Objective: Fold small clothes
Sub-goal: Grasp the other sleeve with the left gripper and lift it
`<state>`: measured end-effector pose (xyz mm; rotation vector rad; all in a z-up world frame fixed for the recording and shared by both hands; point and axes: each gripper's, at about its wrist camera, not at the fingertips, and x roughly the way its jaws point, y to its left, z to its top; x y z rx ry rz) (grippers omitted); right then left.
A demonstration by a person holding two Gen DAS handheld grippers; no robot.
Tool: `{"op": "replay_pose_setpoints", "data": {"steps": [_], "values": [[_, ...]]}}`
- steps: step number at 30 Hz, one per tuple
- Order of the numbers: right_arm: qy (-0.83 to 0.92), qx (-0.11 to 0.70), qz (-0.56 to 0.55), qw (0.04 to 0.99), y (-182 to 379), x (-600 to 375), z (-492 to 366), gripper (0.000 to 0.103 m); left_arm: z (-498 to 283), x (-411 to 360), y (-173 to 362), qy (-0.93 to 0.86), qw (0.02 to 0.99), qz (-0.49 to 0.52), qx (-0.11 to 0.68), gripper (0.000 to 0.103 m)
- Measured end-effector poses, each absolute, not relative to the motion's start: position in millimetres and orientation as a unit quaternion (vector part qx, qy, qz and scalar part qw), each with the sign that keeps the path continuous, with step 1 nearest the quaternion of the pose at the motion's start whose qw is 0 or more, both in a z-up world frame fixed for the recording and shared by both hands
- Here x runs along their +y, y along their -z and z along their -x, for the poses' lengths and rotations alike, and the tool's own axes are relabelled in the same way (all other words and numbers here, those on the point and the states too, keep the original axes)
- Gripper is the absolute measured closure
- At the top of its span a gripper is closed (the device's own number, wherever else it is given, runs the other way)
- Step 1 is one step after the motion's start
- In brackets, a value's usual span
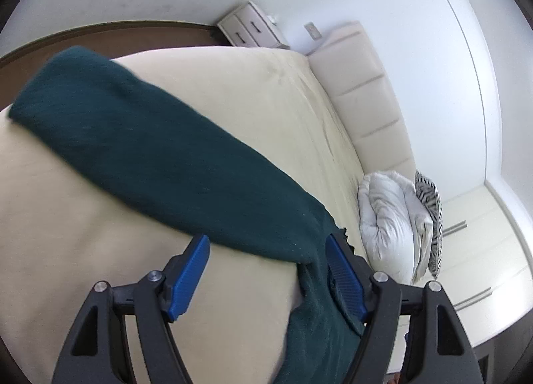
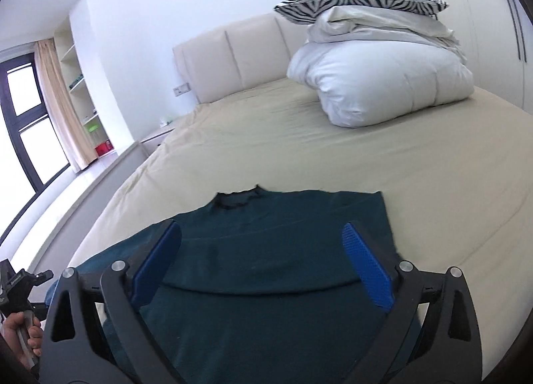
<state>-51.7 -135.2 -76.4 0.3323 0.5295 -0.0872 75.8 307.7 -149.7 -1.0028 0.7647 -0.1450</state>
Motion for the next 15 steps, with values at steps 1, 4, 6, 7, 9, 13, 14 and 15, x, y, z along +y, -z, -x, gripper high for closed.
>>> {"op": "replay_pose_setpoints", "data": {"steps": [1, 4, 6, 7, 9, 13, 14, 15], "values": [[0.024, 0.271, -0.168, 0.947, 73.5, -118.5, 54.3, 0.004, -68.1, 322.0, 155.5, 0.054, 0.799, 0.483, 0.355, 0.029], [-0.031, 0.298, -0.202, 0.933, 73.8, -83.3, 52.7, 0.004, -49.2, 349.8, 170.2, 0.041, 0.777, 0.532, 0.334, 0.031], [-0.061, 0.307, -0.222, 0.923, 76.7, -59.9, 52.2, 0.005, -44.8, 359.4, 175.2, 0.041, 0.762, 0.564, 0.316, 0.031], [-0.069, 0.311, -0.223, 0.921, 77.0, -47.6, 54.4, 0.005, -44.8, 362.7, 176.1, 0.042, 0.759, 0.571, 0.309, 0.031], [-0.077, 0.317, -0.220, 0.920, 78.6, -26.9, 55.6, 0.006, -47.1, 366.6, 181.2, 0.033, 0.754, 0.584, 0.299, 0.031], [-0.095, 0.323, -0.229, 0.913, 82.2, 0.9, 69.4, 0.010, -45.5, 383.9, 198.8, -0.001, 0.723, 0.640, 0.260, 0.039], [-0.095, 0.324, -0.234, 0.912, 84.0, 4.2, 69.3, 0.011, -46.3, 387.6, 203.5, -0.014, 0.714, 0.653, 0.252, 0.045], [-0.096, 0.325, -0.240, 0.910, 84.7, 6.7, 70.1, 0.013, -47.7, 391.7, 206.6, -0.022, 0.708, 0.661, 0.248, 0.048]]}}
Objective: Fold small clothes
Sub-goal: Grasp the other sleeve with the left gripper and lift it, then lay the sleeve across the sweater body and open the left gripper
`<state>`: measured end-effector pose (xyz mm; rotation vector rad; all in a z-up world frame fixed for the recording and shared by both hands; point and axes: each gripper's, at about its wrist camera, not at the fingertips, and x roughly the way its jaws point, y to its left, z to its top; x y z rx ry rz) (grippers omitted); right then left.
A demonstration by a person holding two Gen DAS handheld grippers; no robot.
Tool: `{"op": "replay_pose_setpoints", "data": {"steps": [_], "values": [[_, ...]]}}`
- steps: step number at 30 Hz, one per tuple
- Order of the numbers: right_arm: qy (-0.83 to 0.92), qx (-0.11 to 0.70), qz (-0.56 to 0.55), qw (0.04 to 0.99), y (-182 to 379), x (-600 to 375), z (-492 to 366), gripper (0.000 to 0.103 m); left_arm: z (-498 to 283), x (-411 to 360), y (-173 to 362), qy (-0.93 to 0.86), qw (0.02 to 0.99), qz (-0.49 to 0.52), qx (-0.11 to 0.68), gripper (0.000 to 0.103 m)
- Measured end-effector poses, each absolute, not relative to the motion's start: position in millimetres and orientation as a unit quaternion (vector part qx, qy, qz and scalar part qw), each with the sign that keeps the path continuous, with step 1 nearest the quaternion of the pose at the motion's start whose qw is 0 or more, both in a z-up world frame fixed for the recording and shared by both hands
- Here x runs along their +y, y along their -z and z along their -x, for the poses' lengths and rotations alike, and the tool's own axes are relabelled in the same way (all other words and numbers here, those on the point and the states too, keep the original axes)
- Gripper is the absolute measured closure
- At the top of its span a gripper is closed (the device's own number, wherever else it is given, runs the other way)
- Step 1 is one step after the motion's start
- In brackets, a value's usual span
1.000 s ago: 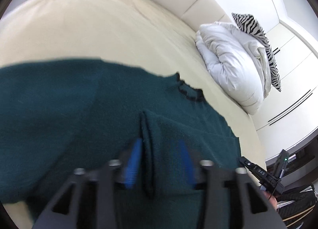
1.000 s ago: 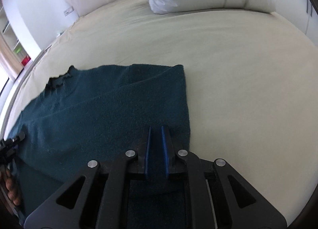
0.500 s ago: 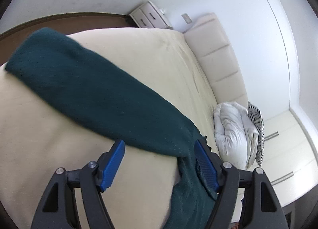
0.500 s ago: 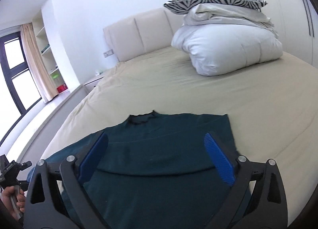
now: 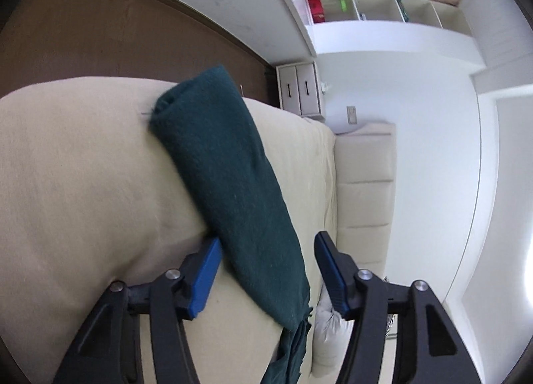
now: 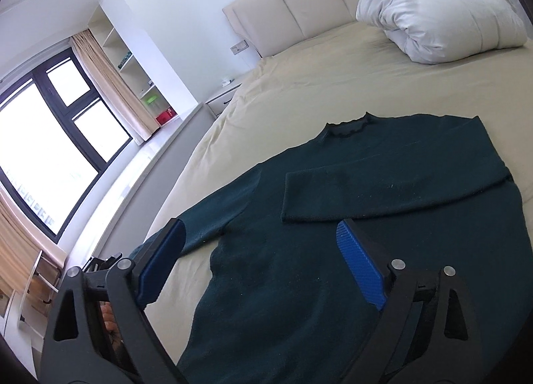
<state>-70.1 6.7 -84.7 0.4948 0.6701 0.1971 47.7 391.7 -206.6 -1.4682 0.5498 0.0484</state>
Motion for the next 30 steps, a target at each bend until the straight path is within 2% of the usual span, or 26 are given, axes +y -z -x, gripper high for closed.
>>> {"op": "replay_pose_setpoints", "data": {"steps": [2, 4, 6, 8, 13, 18, 20, 24, 26, 27, 30], "values": [[-0.096, 0.326, -0.246, 0.908, 86.3, 6.4, 73.2, 0.016, -56.5, 399.3, 212.0, -0.042, 0.697, 0.672, 0.248, 0.066], [-0.091, 0.328, -0.247, 0.907, 89.4, -4.1, 73.2, 0.016, -65.9, 403.4, 211.1, -0.057, 0.700, 0.667, 0.250, 0.075], [-0.087, 0.328, -0.255, 0.906, 90.4, -14.0, 75.1, 0.016, -79.5, 398.5, 201.0, -0.066, 0.717, 0.642, 0.262, 0.078], [-0.083, 0.325, -0.265, 0.904, 92.0, -27.1, 77.3, 0.016, -95.1, 383.4, 182.6, -0.067, 0.748, 0.596, 0.284, 0.095], [-0.059, 0.314, -0.285, 0.904, 97.0, -63.2, 87.4, 0.017, -150.8, 293.5, 108.1, 0.001, 0.842, 0.427, 0.331, 0.095], [-0.026, 0.303, -0.314, 0.899, 107.2, -107.5, 100.2, 0.017, -156.8, 110.7, 56.1, 0.126, 0.905, 0.181, 0.364, 0.094], [-0.012, 0.301, -0.326, 0.896, 112.9, -123.6, 104.6, 0.017, -141.2, 24.5, 61.3, 0.175, 0.906, 0.086, 0.377, 0.094], [0.013, 0.306, -0.343, 0.888, 125.8, -155.8, 116.0, 0.017, -115.9, -90.3, 106.8, 0.230, 0.885, -0.034, 0.404, 0.091], [0.022, 0.319, -0.348, 0.882, 134.8, -168.7, 118.7, 0.017, -116.8, -117.7, 138.1, 0.230, 0.870, -0.060, 0.431, 0.088], [0.026, 0.328, -0.349, 0.878, 140.6, -173.7, 118.7, 0.017, -124.3, -112.5, 154.0, 0.231, 0.862, -0.066, 0.448, 0.080], [0.030, 0.365, -0.347, 0.864, 160.3, -181.6, 112.2, 0.017, -118.3, -107.6, 174.0, 0.242, 0.851, -0.056, 0.462, 0.067]]}}
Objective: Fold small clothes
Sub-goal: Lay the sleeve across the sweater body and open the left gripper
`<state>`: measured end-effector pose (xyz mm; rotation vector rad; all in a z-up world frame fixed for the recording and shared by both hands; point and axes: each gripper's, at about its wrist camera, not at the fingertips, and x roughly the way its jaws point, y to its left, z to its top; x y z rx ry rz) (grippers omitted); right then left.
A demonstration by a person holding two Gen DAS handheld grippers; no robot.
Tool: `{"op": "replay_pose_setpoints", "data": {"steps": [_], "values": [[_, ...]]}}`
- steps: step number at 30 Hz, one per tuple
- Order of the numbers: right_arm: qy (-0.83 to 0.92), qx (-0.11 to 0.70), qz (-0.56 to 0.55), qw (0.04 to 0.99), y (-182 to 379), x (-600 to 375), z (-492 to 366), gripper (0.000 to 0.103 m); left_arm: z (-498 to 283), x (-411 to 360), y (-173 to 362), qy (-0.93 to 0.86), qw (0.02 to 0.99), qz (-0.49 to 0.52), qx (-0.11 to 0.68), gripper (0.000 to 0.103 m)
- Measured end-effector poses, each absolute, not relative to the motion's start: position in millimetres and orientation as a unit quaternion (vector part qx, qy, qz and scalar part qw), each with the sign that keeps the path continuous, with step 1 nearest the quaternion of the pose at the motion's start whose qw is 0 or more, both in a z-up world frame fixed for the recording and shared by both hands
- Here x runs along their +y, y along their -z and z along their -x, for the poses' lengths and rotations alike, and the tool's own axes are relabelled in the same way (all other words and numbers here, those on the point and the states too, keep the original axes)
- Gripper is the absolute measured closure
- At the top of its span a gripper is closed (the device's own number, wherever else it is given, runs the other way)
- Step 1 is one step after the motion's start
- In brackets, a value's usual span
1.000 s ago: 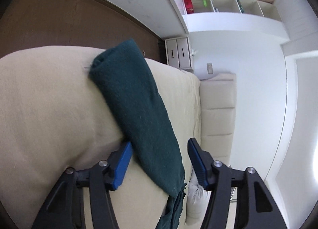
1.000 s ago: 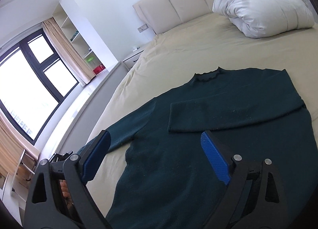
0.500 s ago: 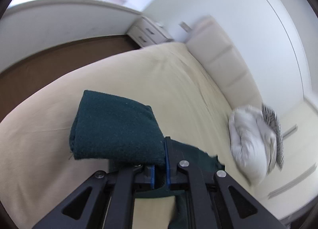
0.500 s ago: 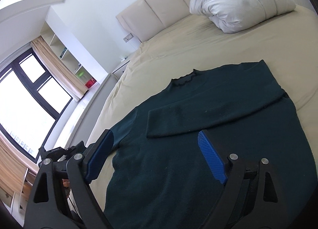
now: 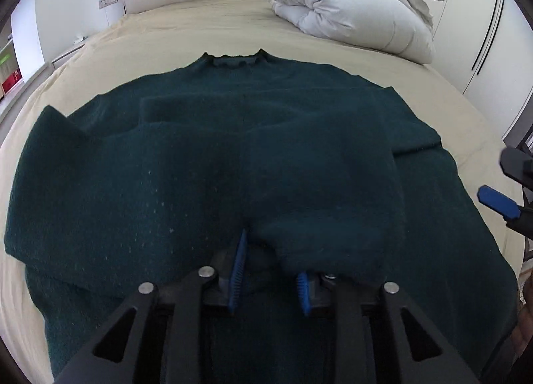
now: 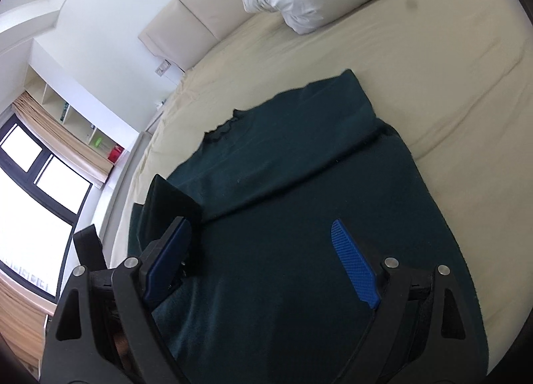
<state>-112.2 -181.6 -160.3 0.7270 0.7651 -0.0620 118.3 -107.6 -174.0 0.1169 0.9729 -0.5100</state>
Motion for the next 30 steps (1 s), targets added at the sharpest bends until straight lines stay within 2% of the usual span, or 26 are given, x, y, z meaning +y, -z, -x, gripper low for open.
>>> {"op": "replay_pose_setpoints", "data": {"steps": [2, 4, 6, 12, 14, 17, 19, 23, 24, 30], "values": [[0.025, 0.382, -0.349, 0.855, 173.7, -181.9, 102.9, 0.017, -111.2, -99.0, 168.7, 0.260, 0.847, -0.043, 0.462, 0.045], [0.019, 0.398, -0.357, 0.845, 186.8, -181.0, 91.0, 0.017, -99.8, -88.7, 159.1, 0.272, 0.848, -0.042, 0.454, 0.036], [0.006, 0.415, -0.369, 0.831, 199.5, -176.6, 75.9, 0.017, -92.1, -72.8, 152.9, 0.273, 0.850, -0.028, 0.450, 0.033], [-0.012, 0.458, -0.344, 0.820, 220.8, -146.9, 32.5, 0.017, -96.5, -13.4, 137.1, 0.255, 0.856, 0.076, 0.443, 0.033], [-0.004, 0.466, -0.324, 0.823, 220.4, -139.3, 18.6, 0.020, -101.2, 6.3, 135.8, 0.244, 0.858, 0.107, 0.439, 0.033], [-0.002, 0.487, -0.257, 0.835, 215.7, -116.8, -1.4, 0.038, -110.2, 34.4, 132.3, 0.226, 0.863, 0.145, 0.428, 0.033], [0.004, 0.502, -0.206, 0.840, 214.8, -101.5, -12.6, 0.059, -113.7, 49.3, 132.9, 0.216, 0.863, 0.167, 0.426, 0.033], [0.022, 0.507, -0.150, 0.849, 199.9, -90.1, -16.2, 0.093, -123.9, 85.2, 130.6, 0.193, 0.864, 0.209, 0.416, 0.033], [0.020, 0.499, -0.145, 0.854, 193.8, -87.7, -15.2, 0.097, -127.6, 90.7, 129.9, 0.188, 0.864, 0.216, 0.415, 0.033], [0.004, 0.432, -0.051, 0.900, 125.2, -65.4, -19.5, 0.097, -146.3, 116.2, 119.8, 0.157, 0.873, 0.231, 0.399, 0.033]]}}
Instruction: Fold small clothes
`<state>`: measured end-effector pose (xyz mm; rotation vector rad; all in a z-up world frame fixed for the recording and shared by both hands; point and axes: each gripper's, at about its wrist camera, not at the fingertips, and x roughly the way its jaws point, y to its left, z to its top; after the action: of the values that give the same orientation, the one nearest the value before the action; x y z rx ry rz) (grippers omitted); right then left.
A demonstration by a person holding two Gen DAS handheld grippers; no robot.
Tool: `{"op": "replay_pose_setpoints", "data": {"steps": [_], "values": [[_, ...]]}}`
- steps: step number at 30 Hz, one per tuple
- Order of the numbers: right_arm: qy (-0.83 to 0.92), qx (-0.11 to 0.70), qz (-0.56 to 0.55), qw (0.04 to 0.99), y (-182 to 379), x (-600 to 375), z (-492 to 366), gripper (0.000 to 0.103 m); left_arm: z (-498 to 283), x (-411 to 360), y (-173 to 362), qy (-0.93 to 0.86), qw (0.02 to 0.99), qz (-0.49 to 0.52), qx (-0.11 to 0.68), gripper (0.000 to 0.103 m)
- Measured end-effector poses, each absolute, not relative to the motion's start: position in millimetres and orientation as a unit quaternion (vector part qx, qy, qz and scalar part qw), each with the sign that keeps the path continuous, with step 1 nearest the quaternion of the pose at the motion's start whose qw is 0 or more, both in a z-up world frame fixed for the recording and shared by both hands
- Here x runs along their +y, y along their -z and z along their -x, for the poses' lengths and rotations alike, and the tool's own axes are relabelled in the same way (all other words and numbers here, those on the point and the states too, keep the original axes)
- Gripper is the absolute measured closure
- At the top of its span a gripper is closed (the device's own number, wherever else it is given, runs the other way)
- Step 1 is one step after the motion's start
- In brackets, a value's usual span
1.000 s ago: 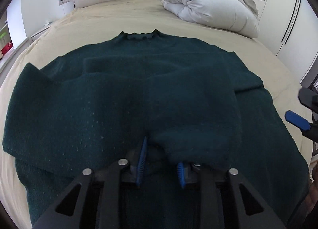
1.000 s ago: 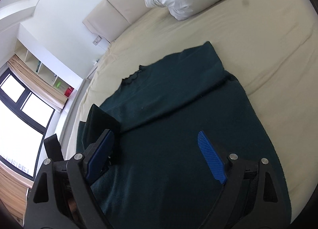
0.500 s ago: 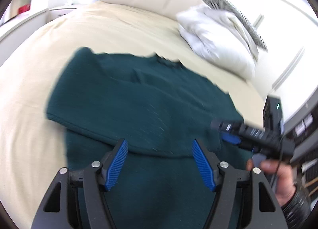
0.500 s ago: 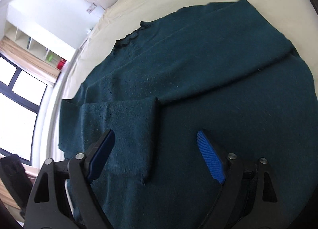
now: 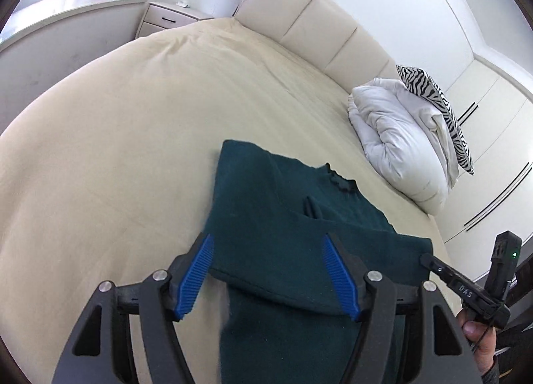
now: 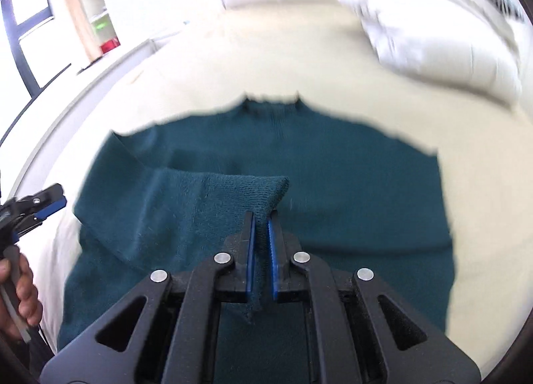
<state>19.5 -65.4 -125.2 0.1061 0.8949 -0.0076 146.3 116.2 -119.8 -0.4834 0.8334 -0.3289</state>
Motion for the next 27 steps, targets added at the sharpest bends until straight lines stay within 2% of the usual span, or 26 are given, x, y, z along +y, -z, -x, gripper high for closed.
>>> {"op": "replay_pose_setpoints", "data": {"steps": [3, 7, 16, 21, 24, 27], "values": [[0.001, 0.412, -0.038, 0.910, 101.0, -71.9, -31.1, 0.097, -159.3, 115.2, 114.2, 0.154, 0.878, 0.223, 0.395, 0.033], [0.017, 0.403, -0.047, 0.914, 95.5, -100.8, -52.0, 0.097, -175.9, 107.3, 114.7, 0.152, 0.882, 0.201, 0.398, 0.033], [0.041, 0.461, -0.073, 0.884, 178.2, -155.9, -91.7, 0.097, -223.7, 81.3, 150.3, 0.122, 0.874, 0.148, 0.447, 0.033], [0.035, 0.463, -0.108, 0.879, 201.0, -162.7, -99.2, 0.096, -251.8, 77.0, 163.3, 0.095, 0.871, 0.128, 0.464, 0.034], [0.026, 0.459, -0.137, 0.877, 202.8, -169.9, -99.6, 0.096, -268.1, 68.6, 166.2, 0.087, 0.873, 0.098, 0.469, 0.036], [0.023, 0.459, -0.124, 0.879, 205.5, -170.0, -103.0, 0.096, -279.5, 64.9, 176.4, 0.088, 0.871, 0.081, 0.477, 0.054]]}}
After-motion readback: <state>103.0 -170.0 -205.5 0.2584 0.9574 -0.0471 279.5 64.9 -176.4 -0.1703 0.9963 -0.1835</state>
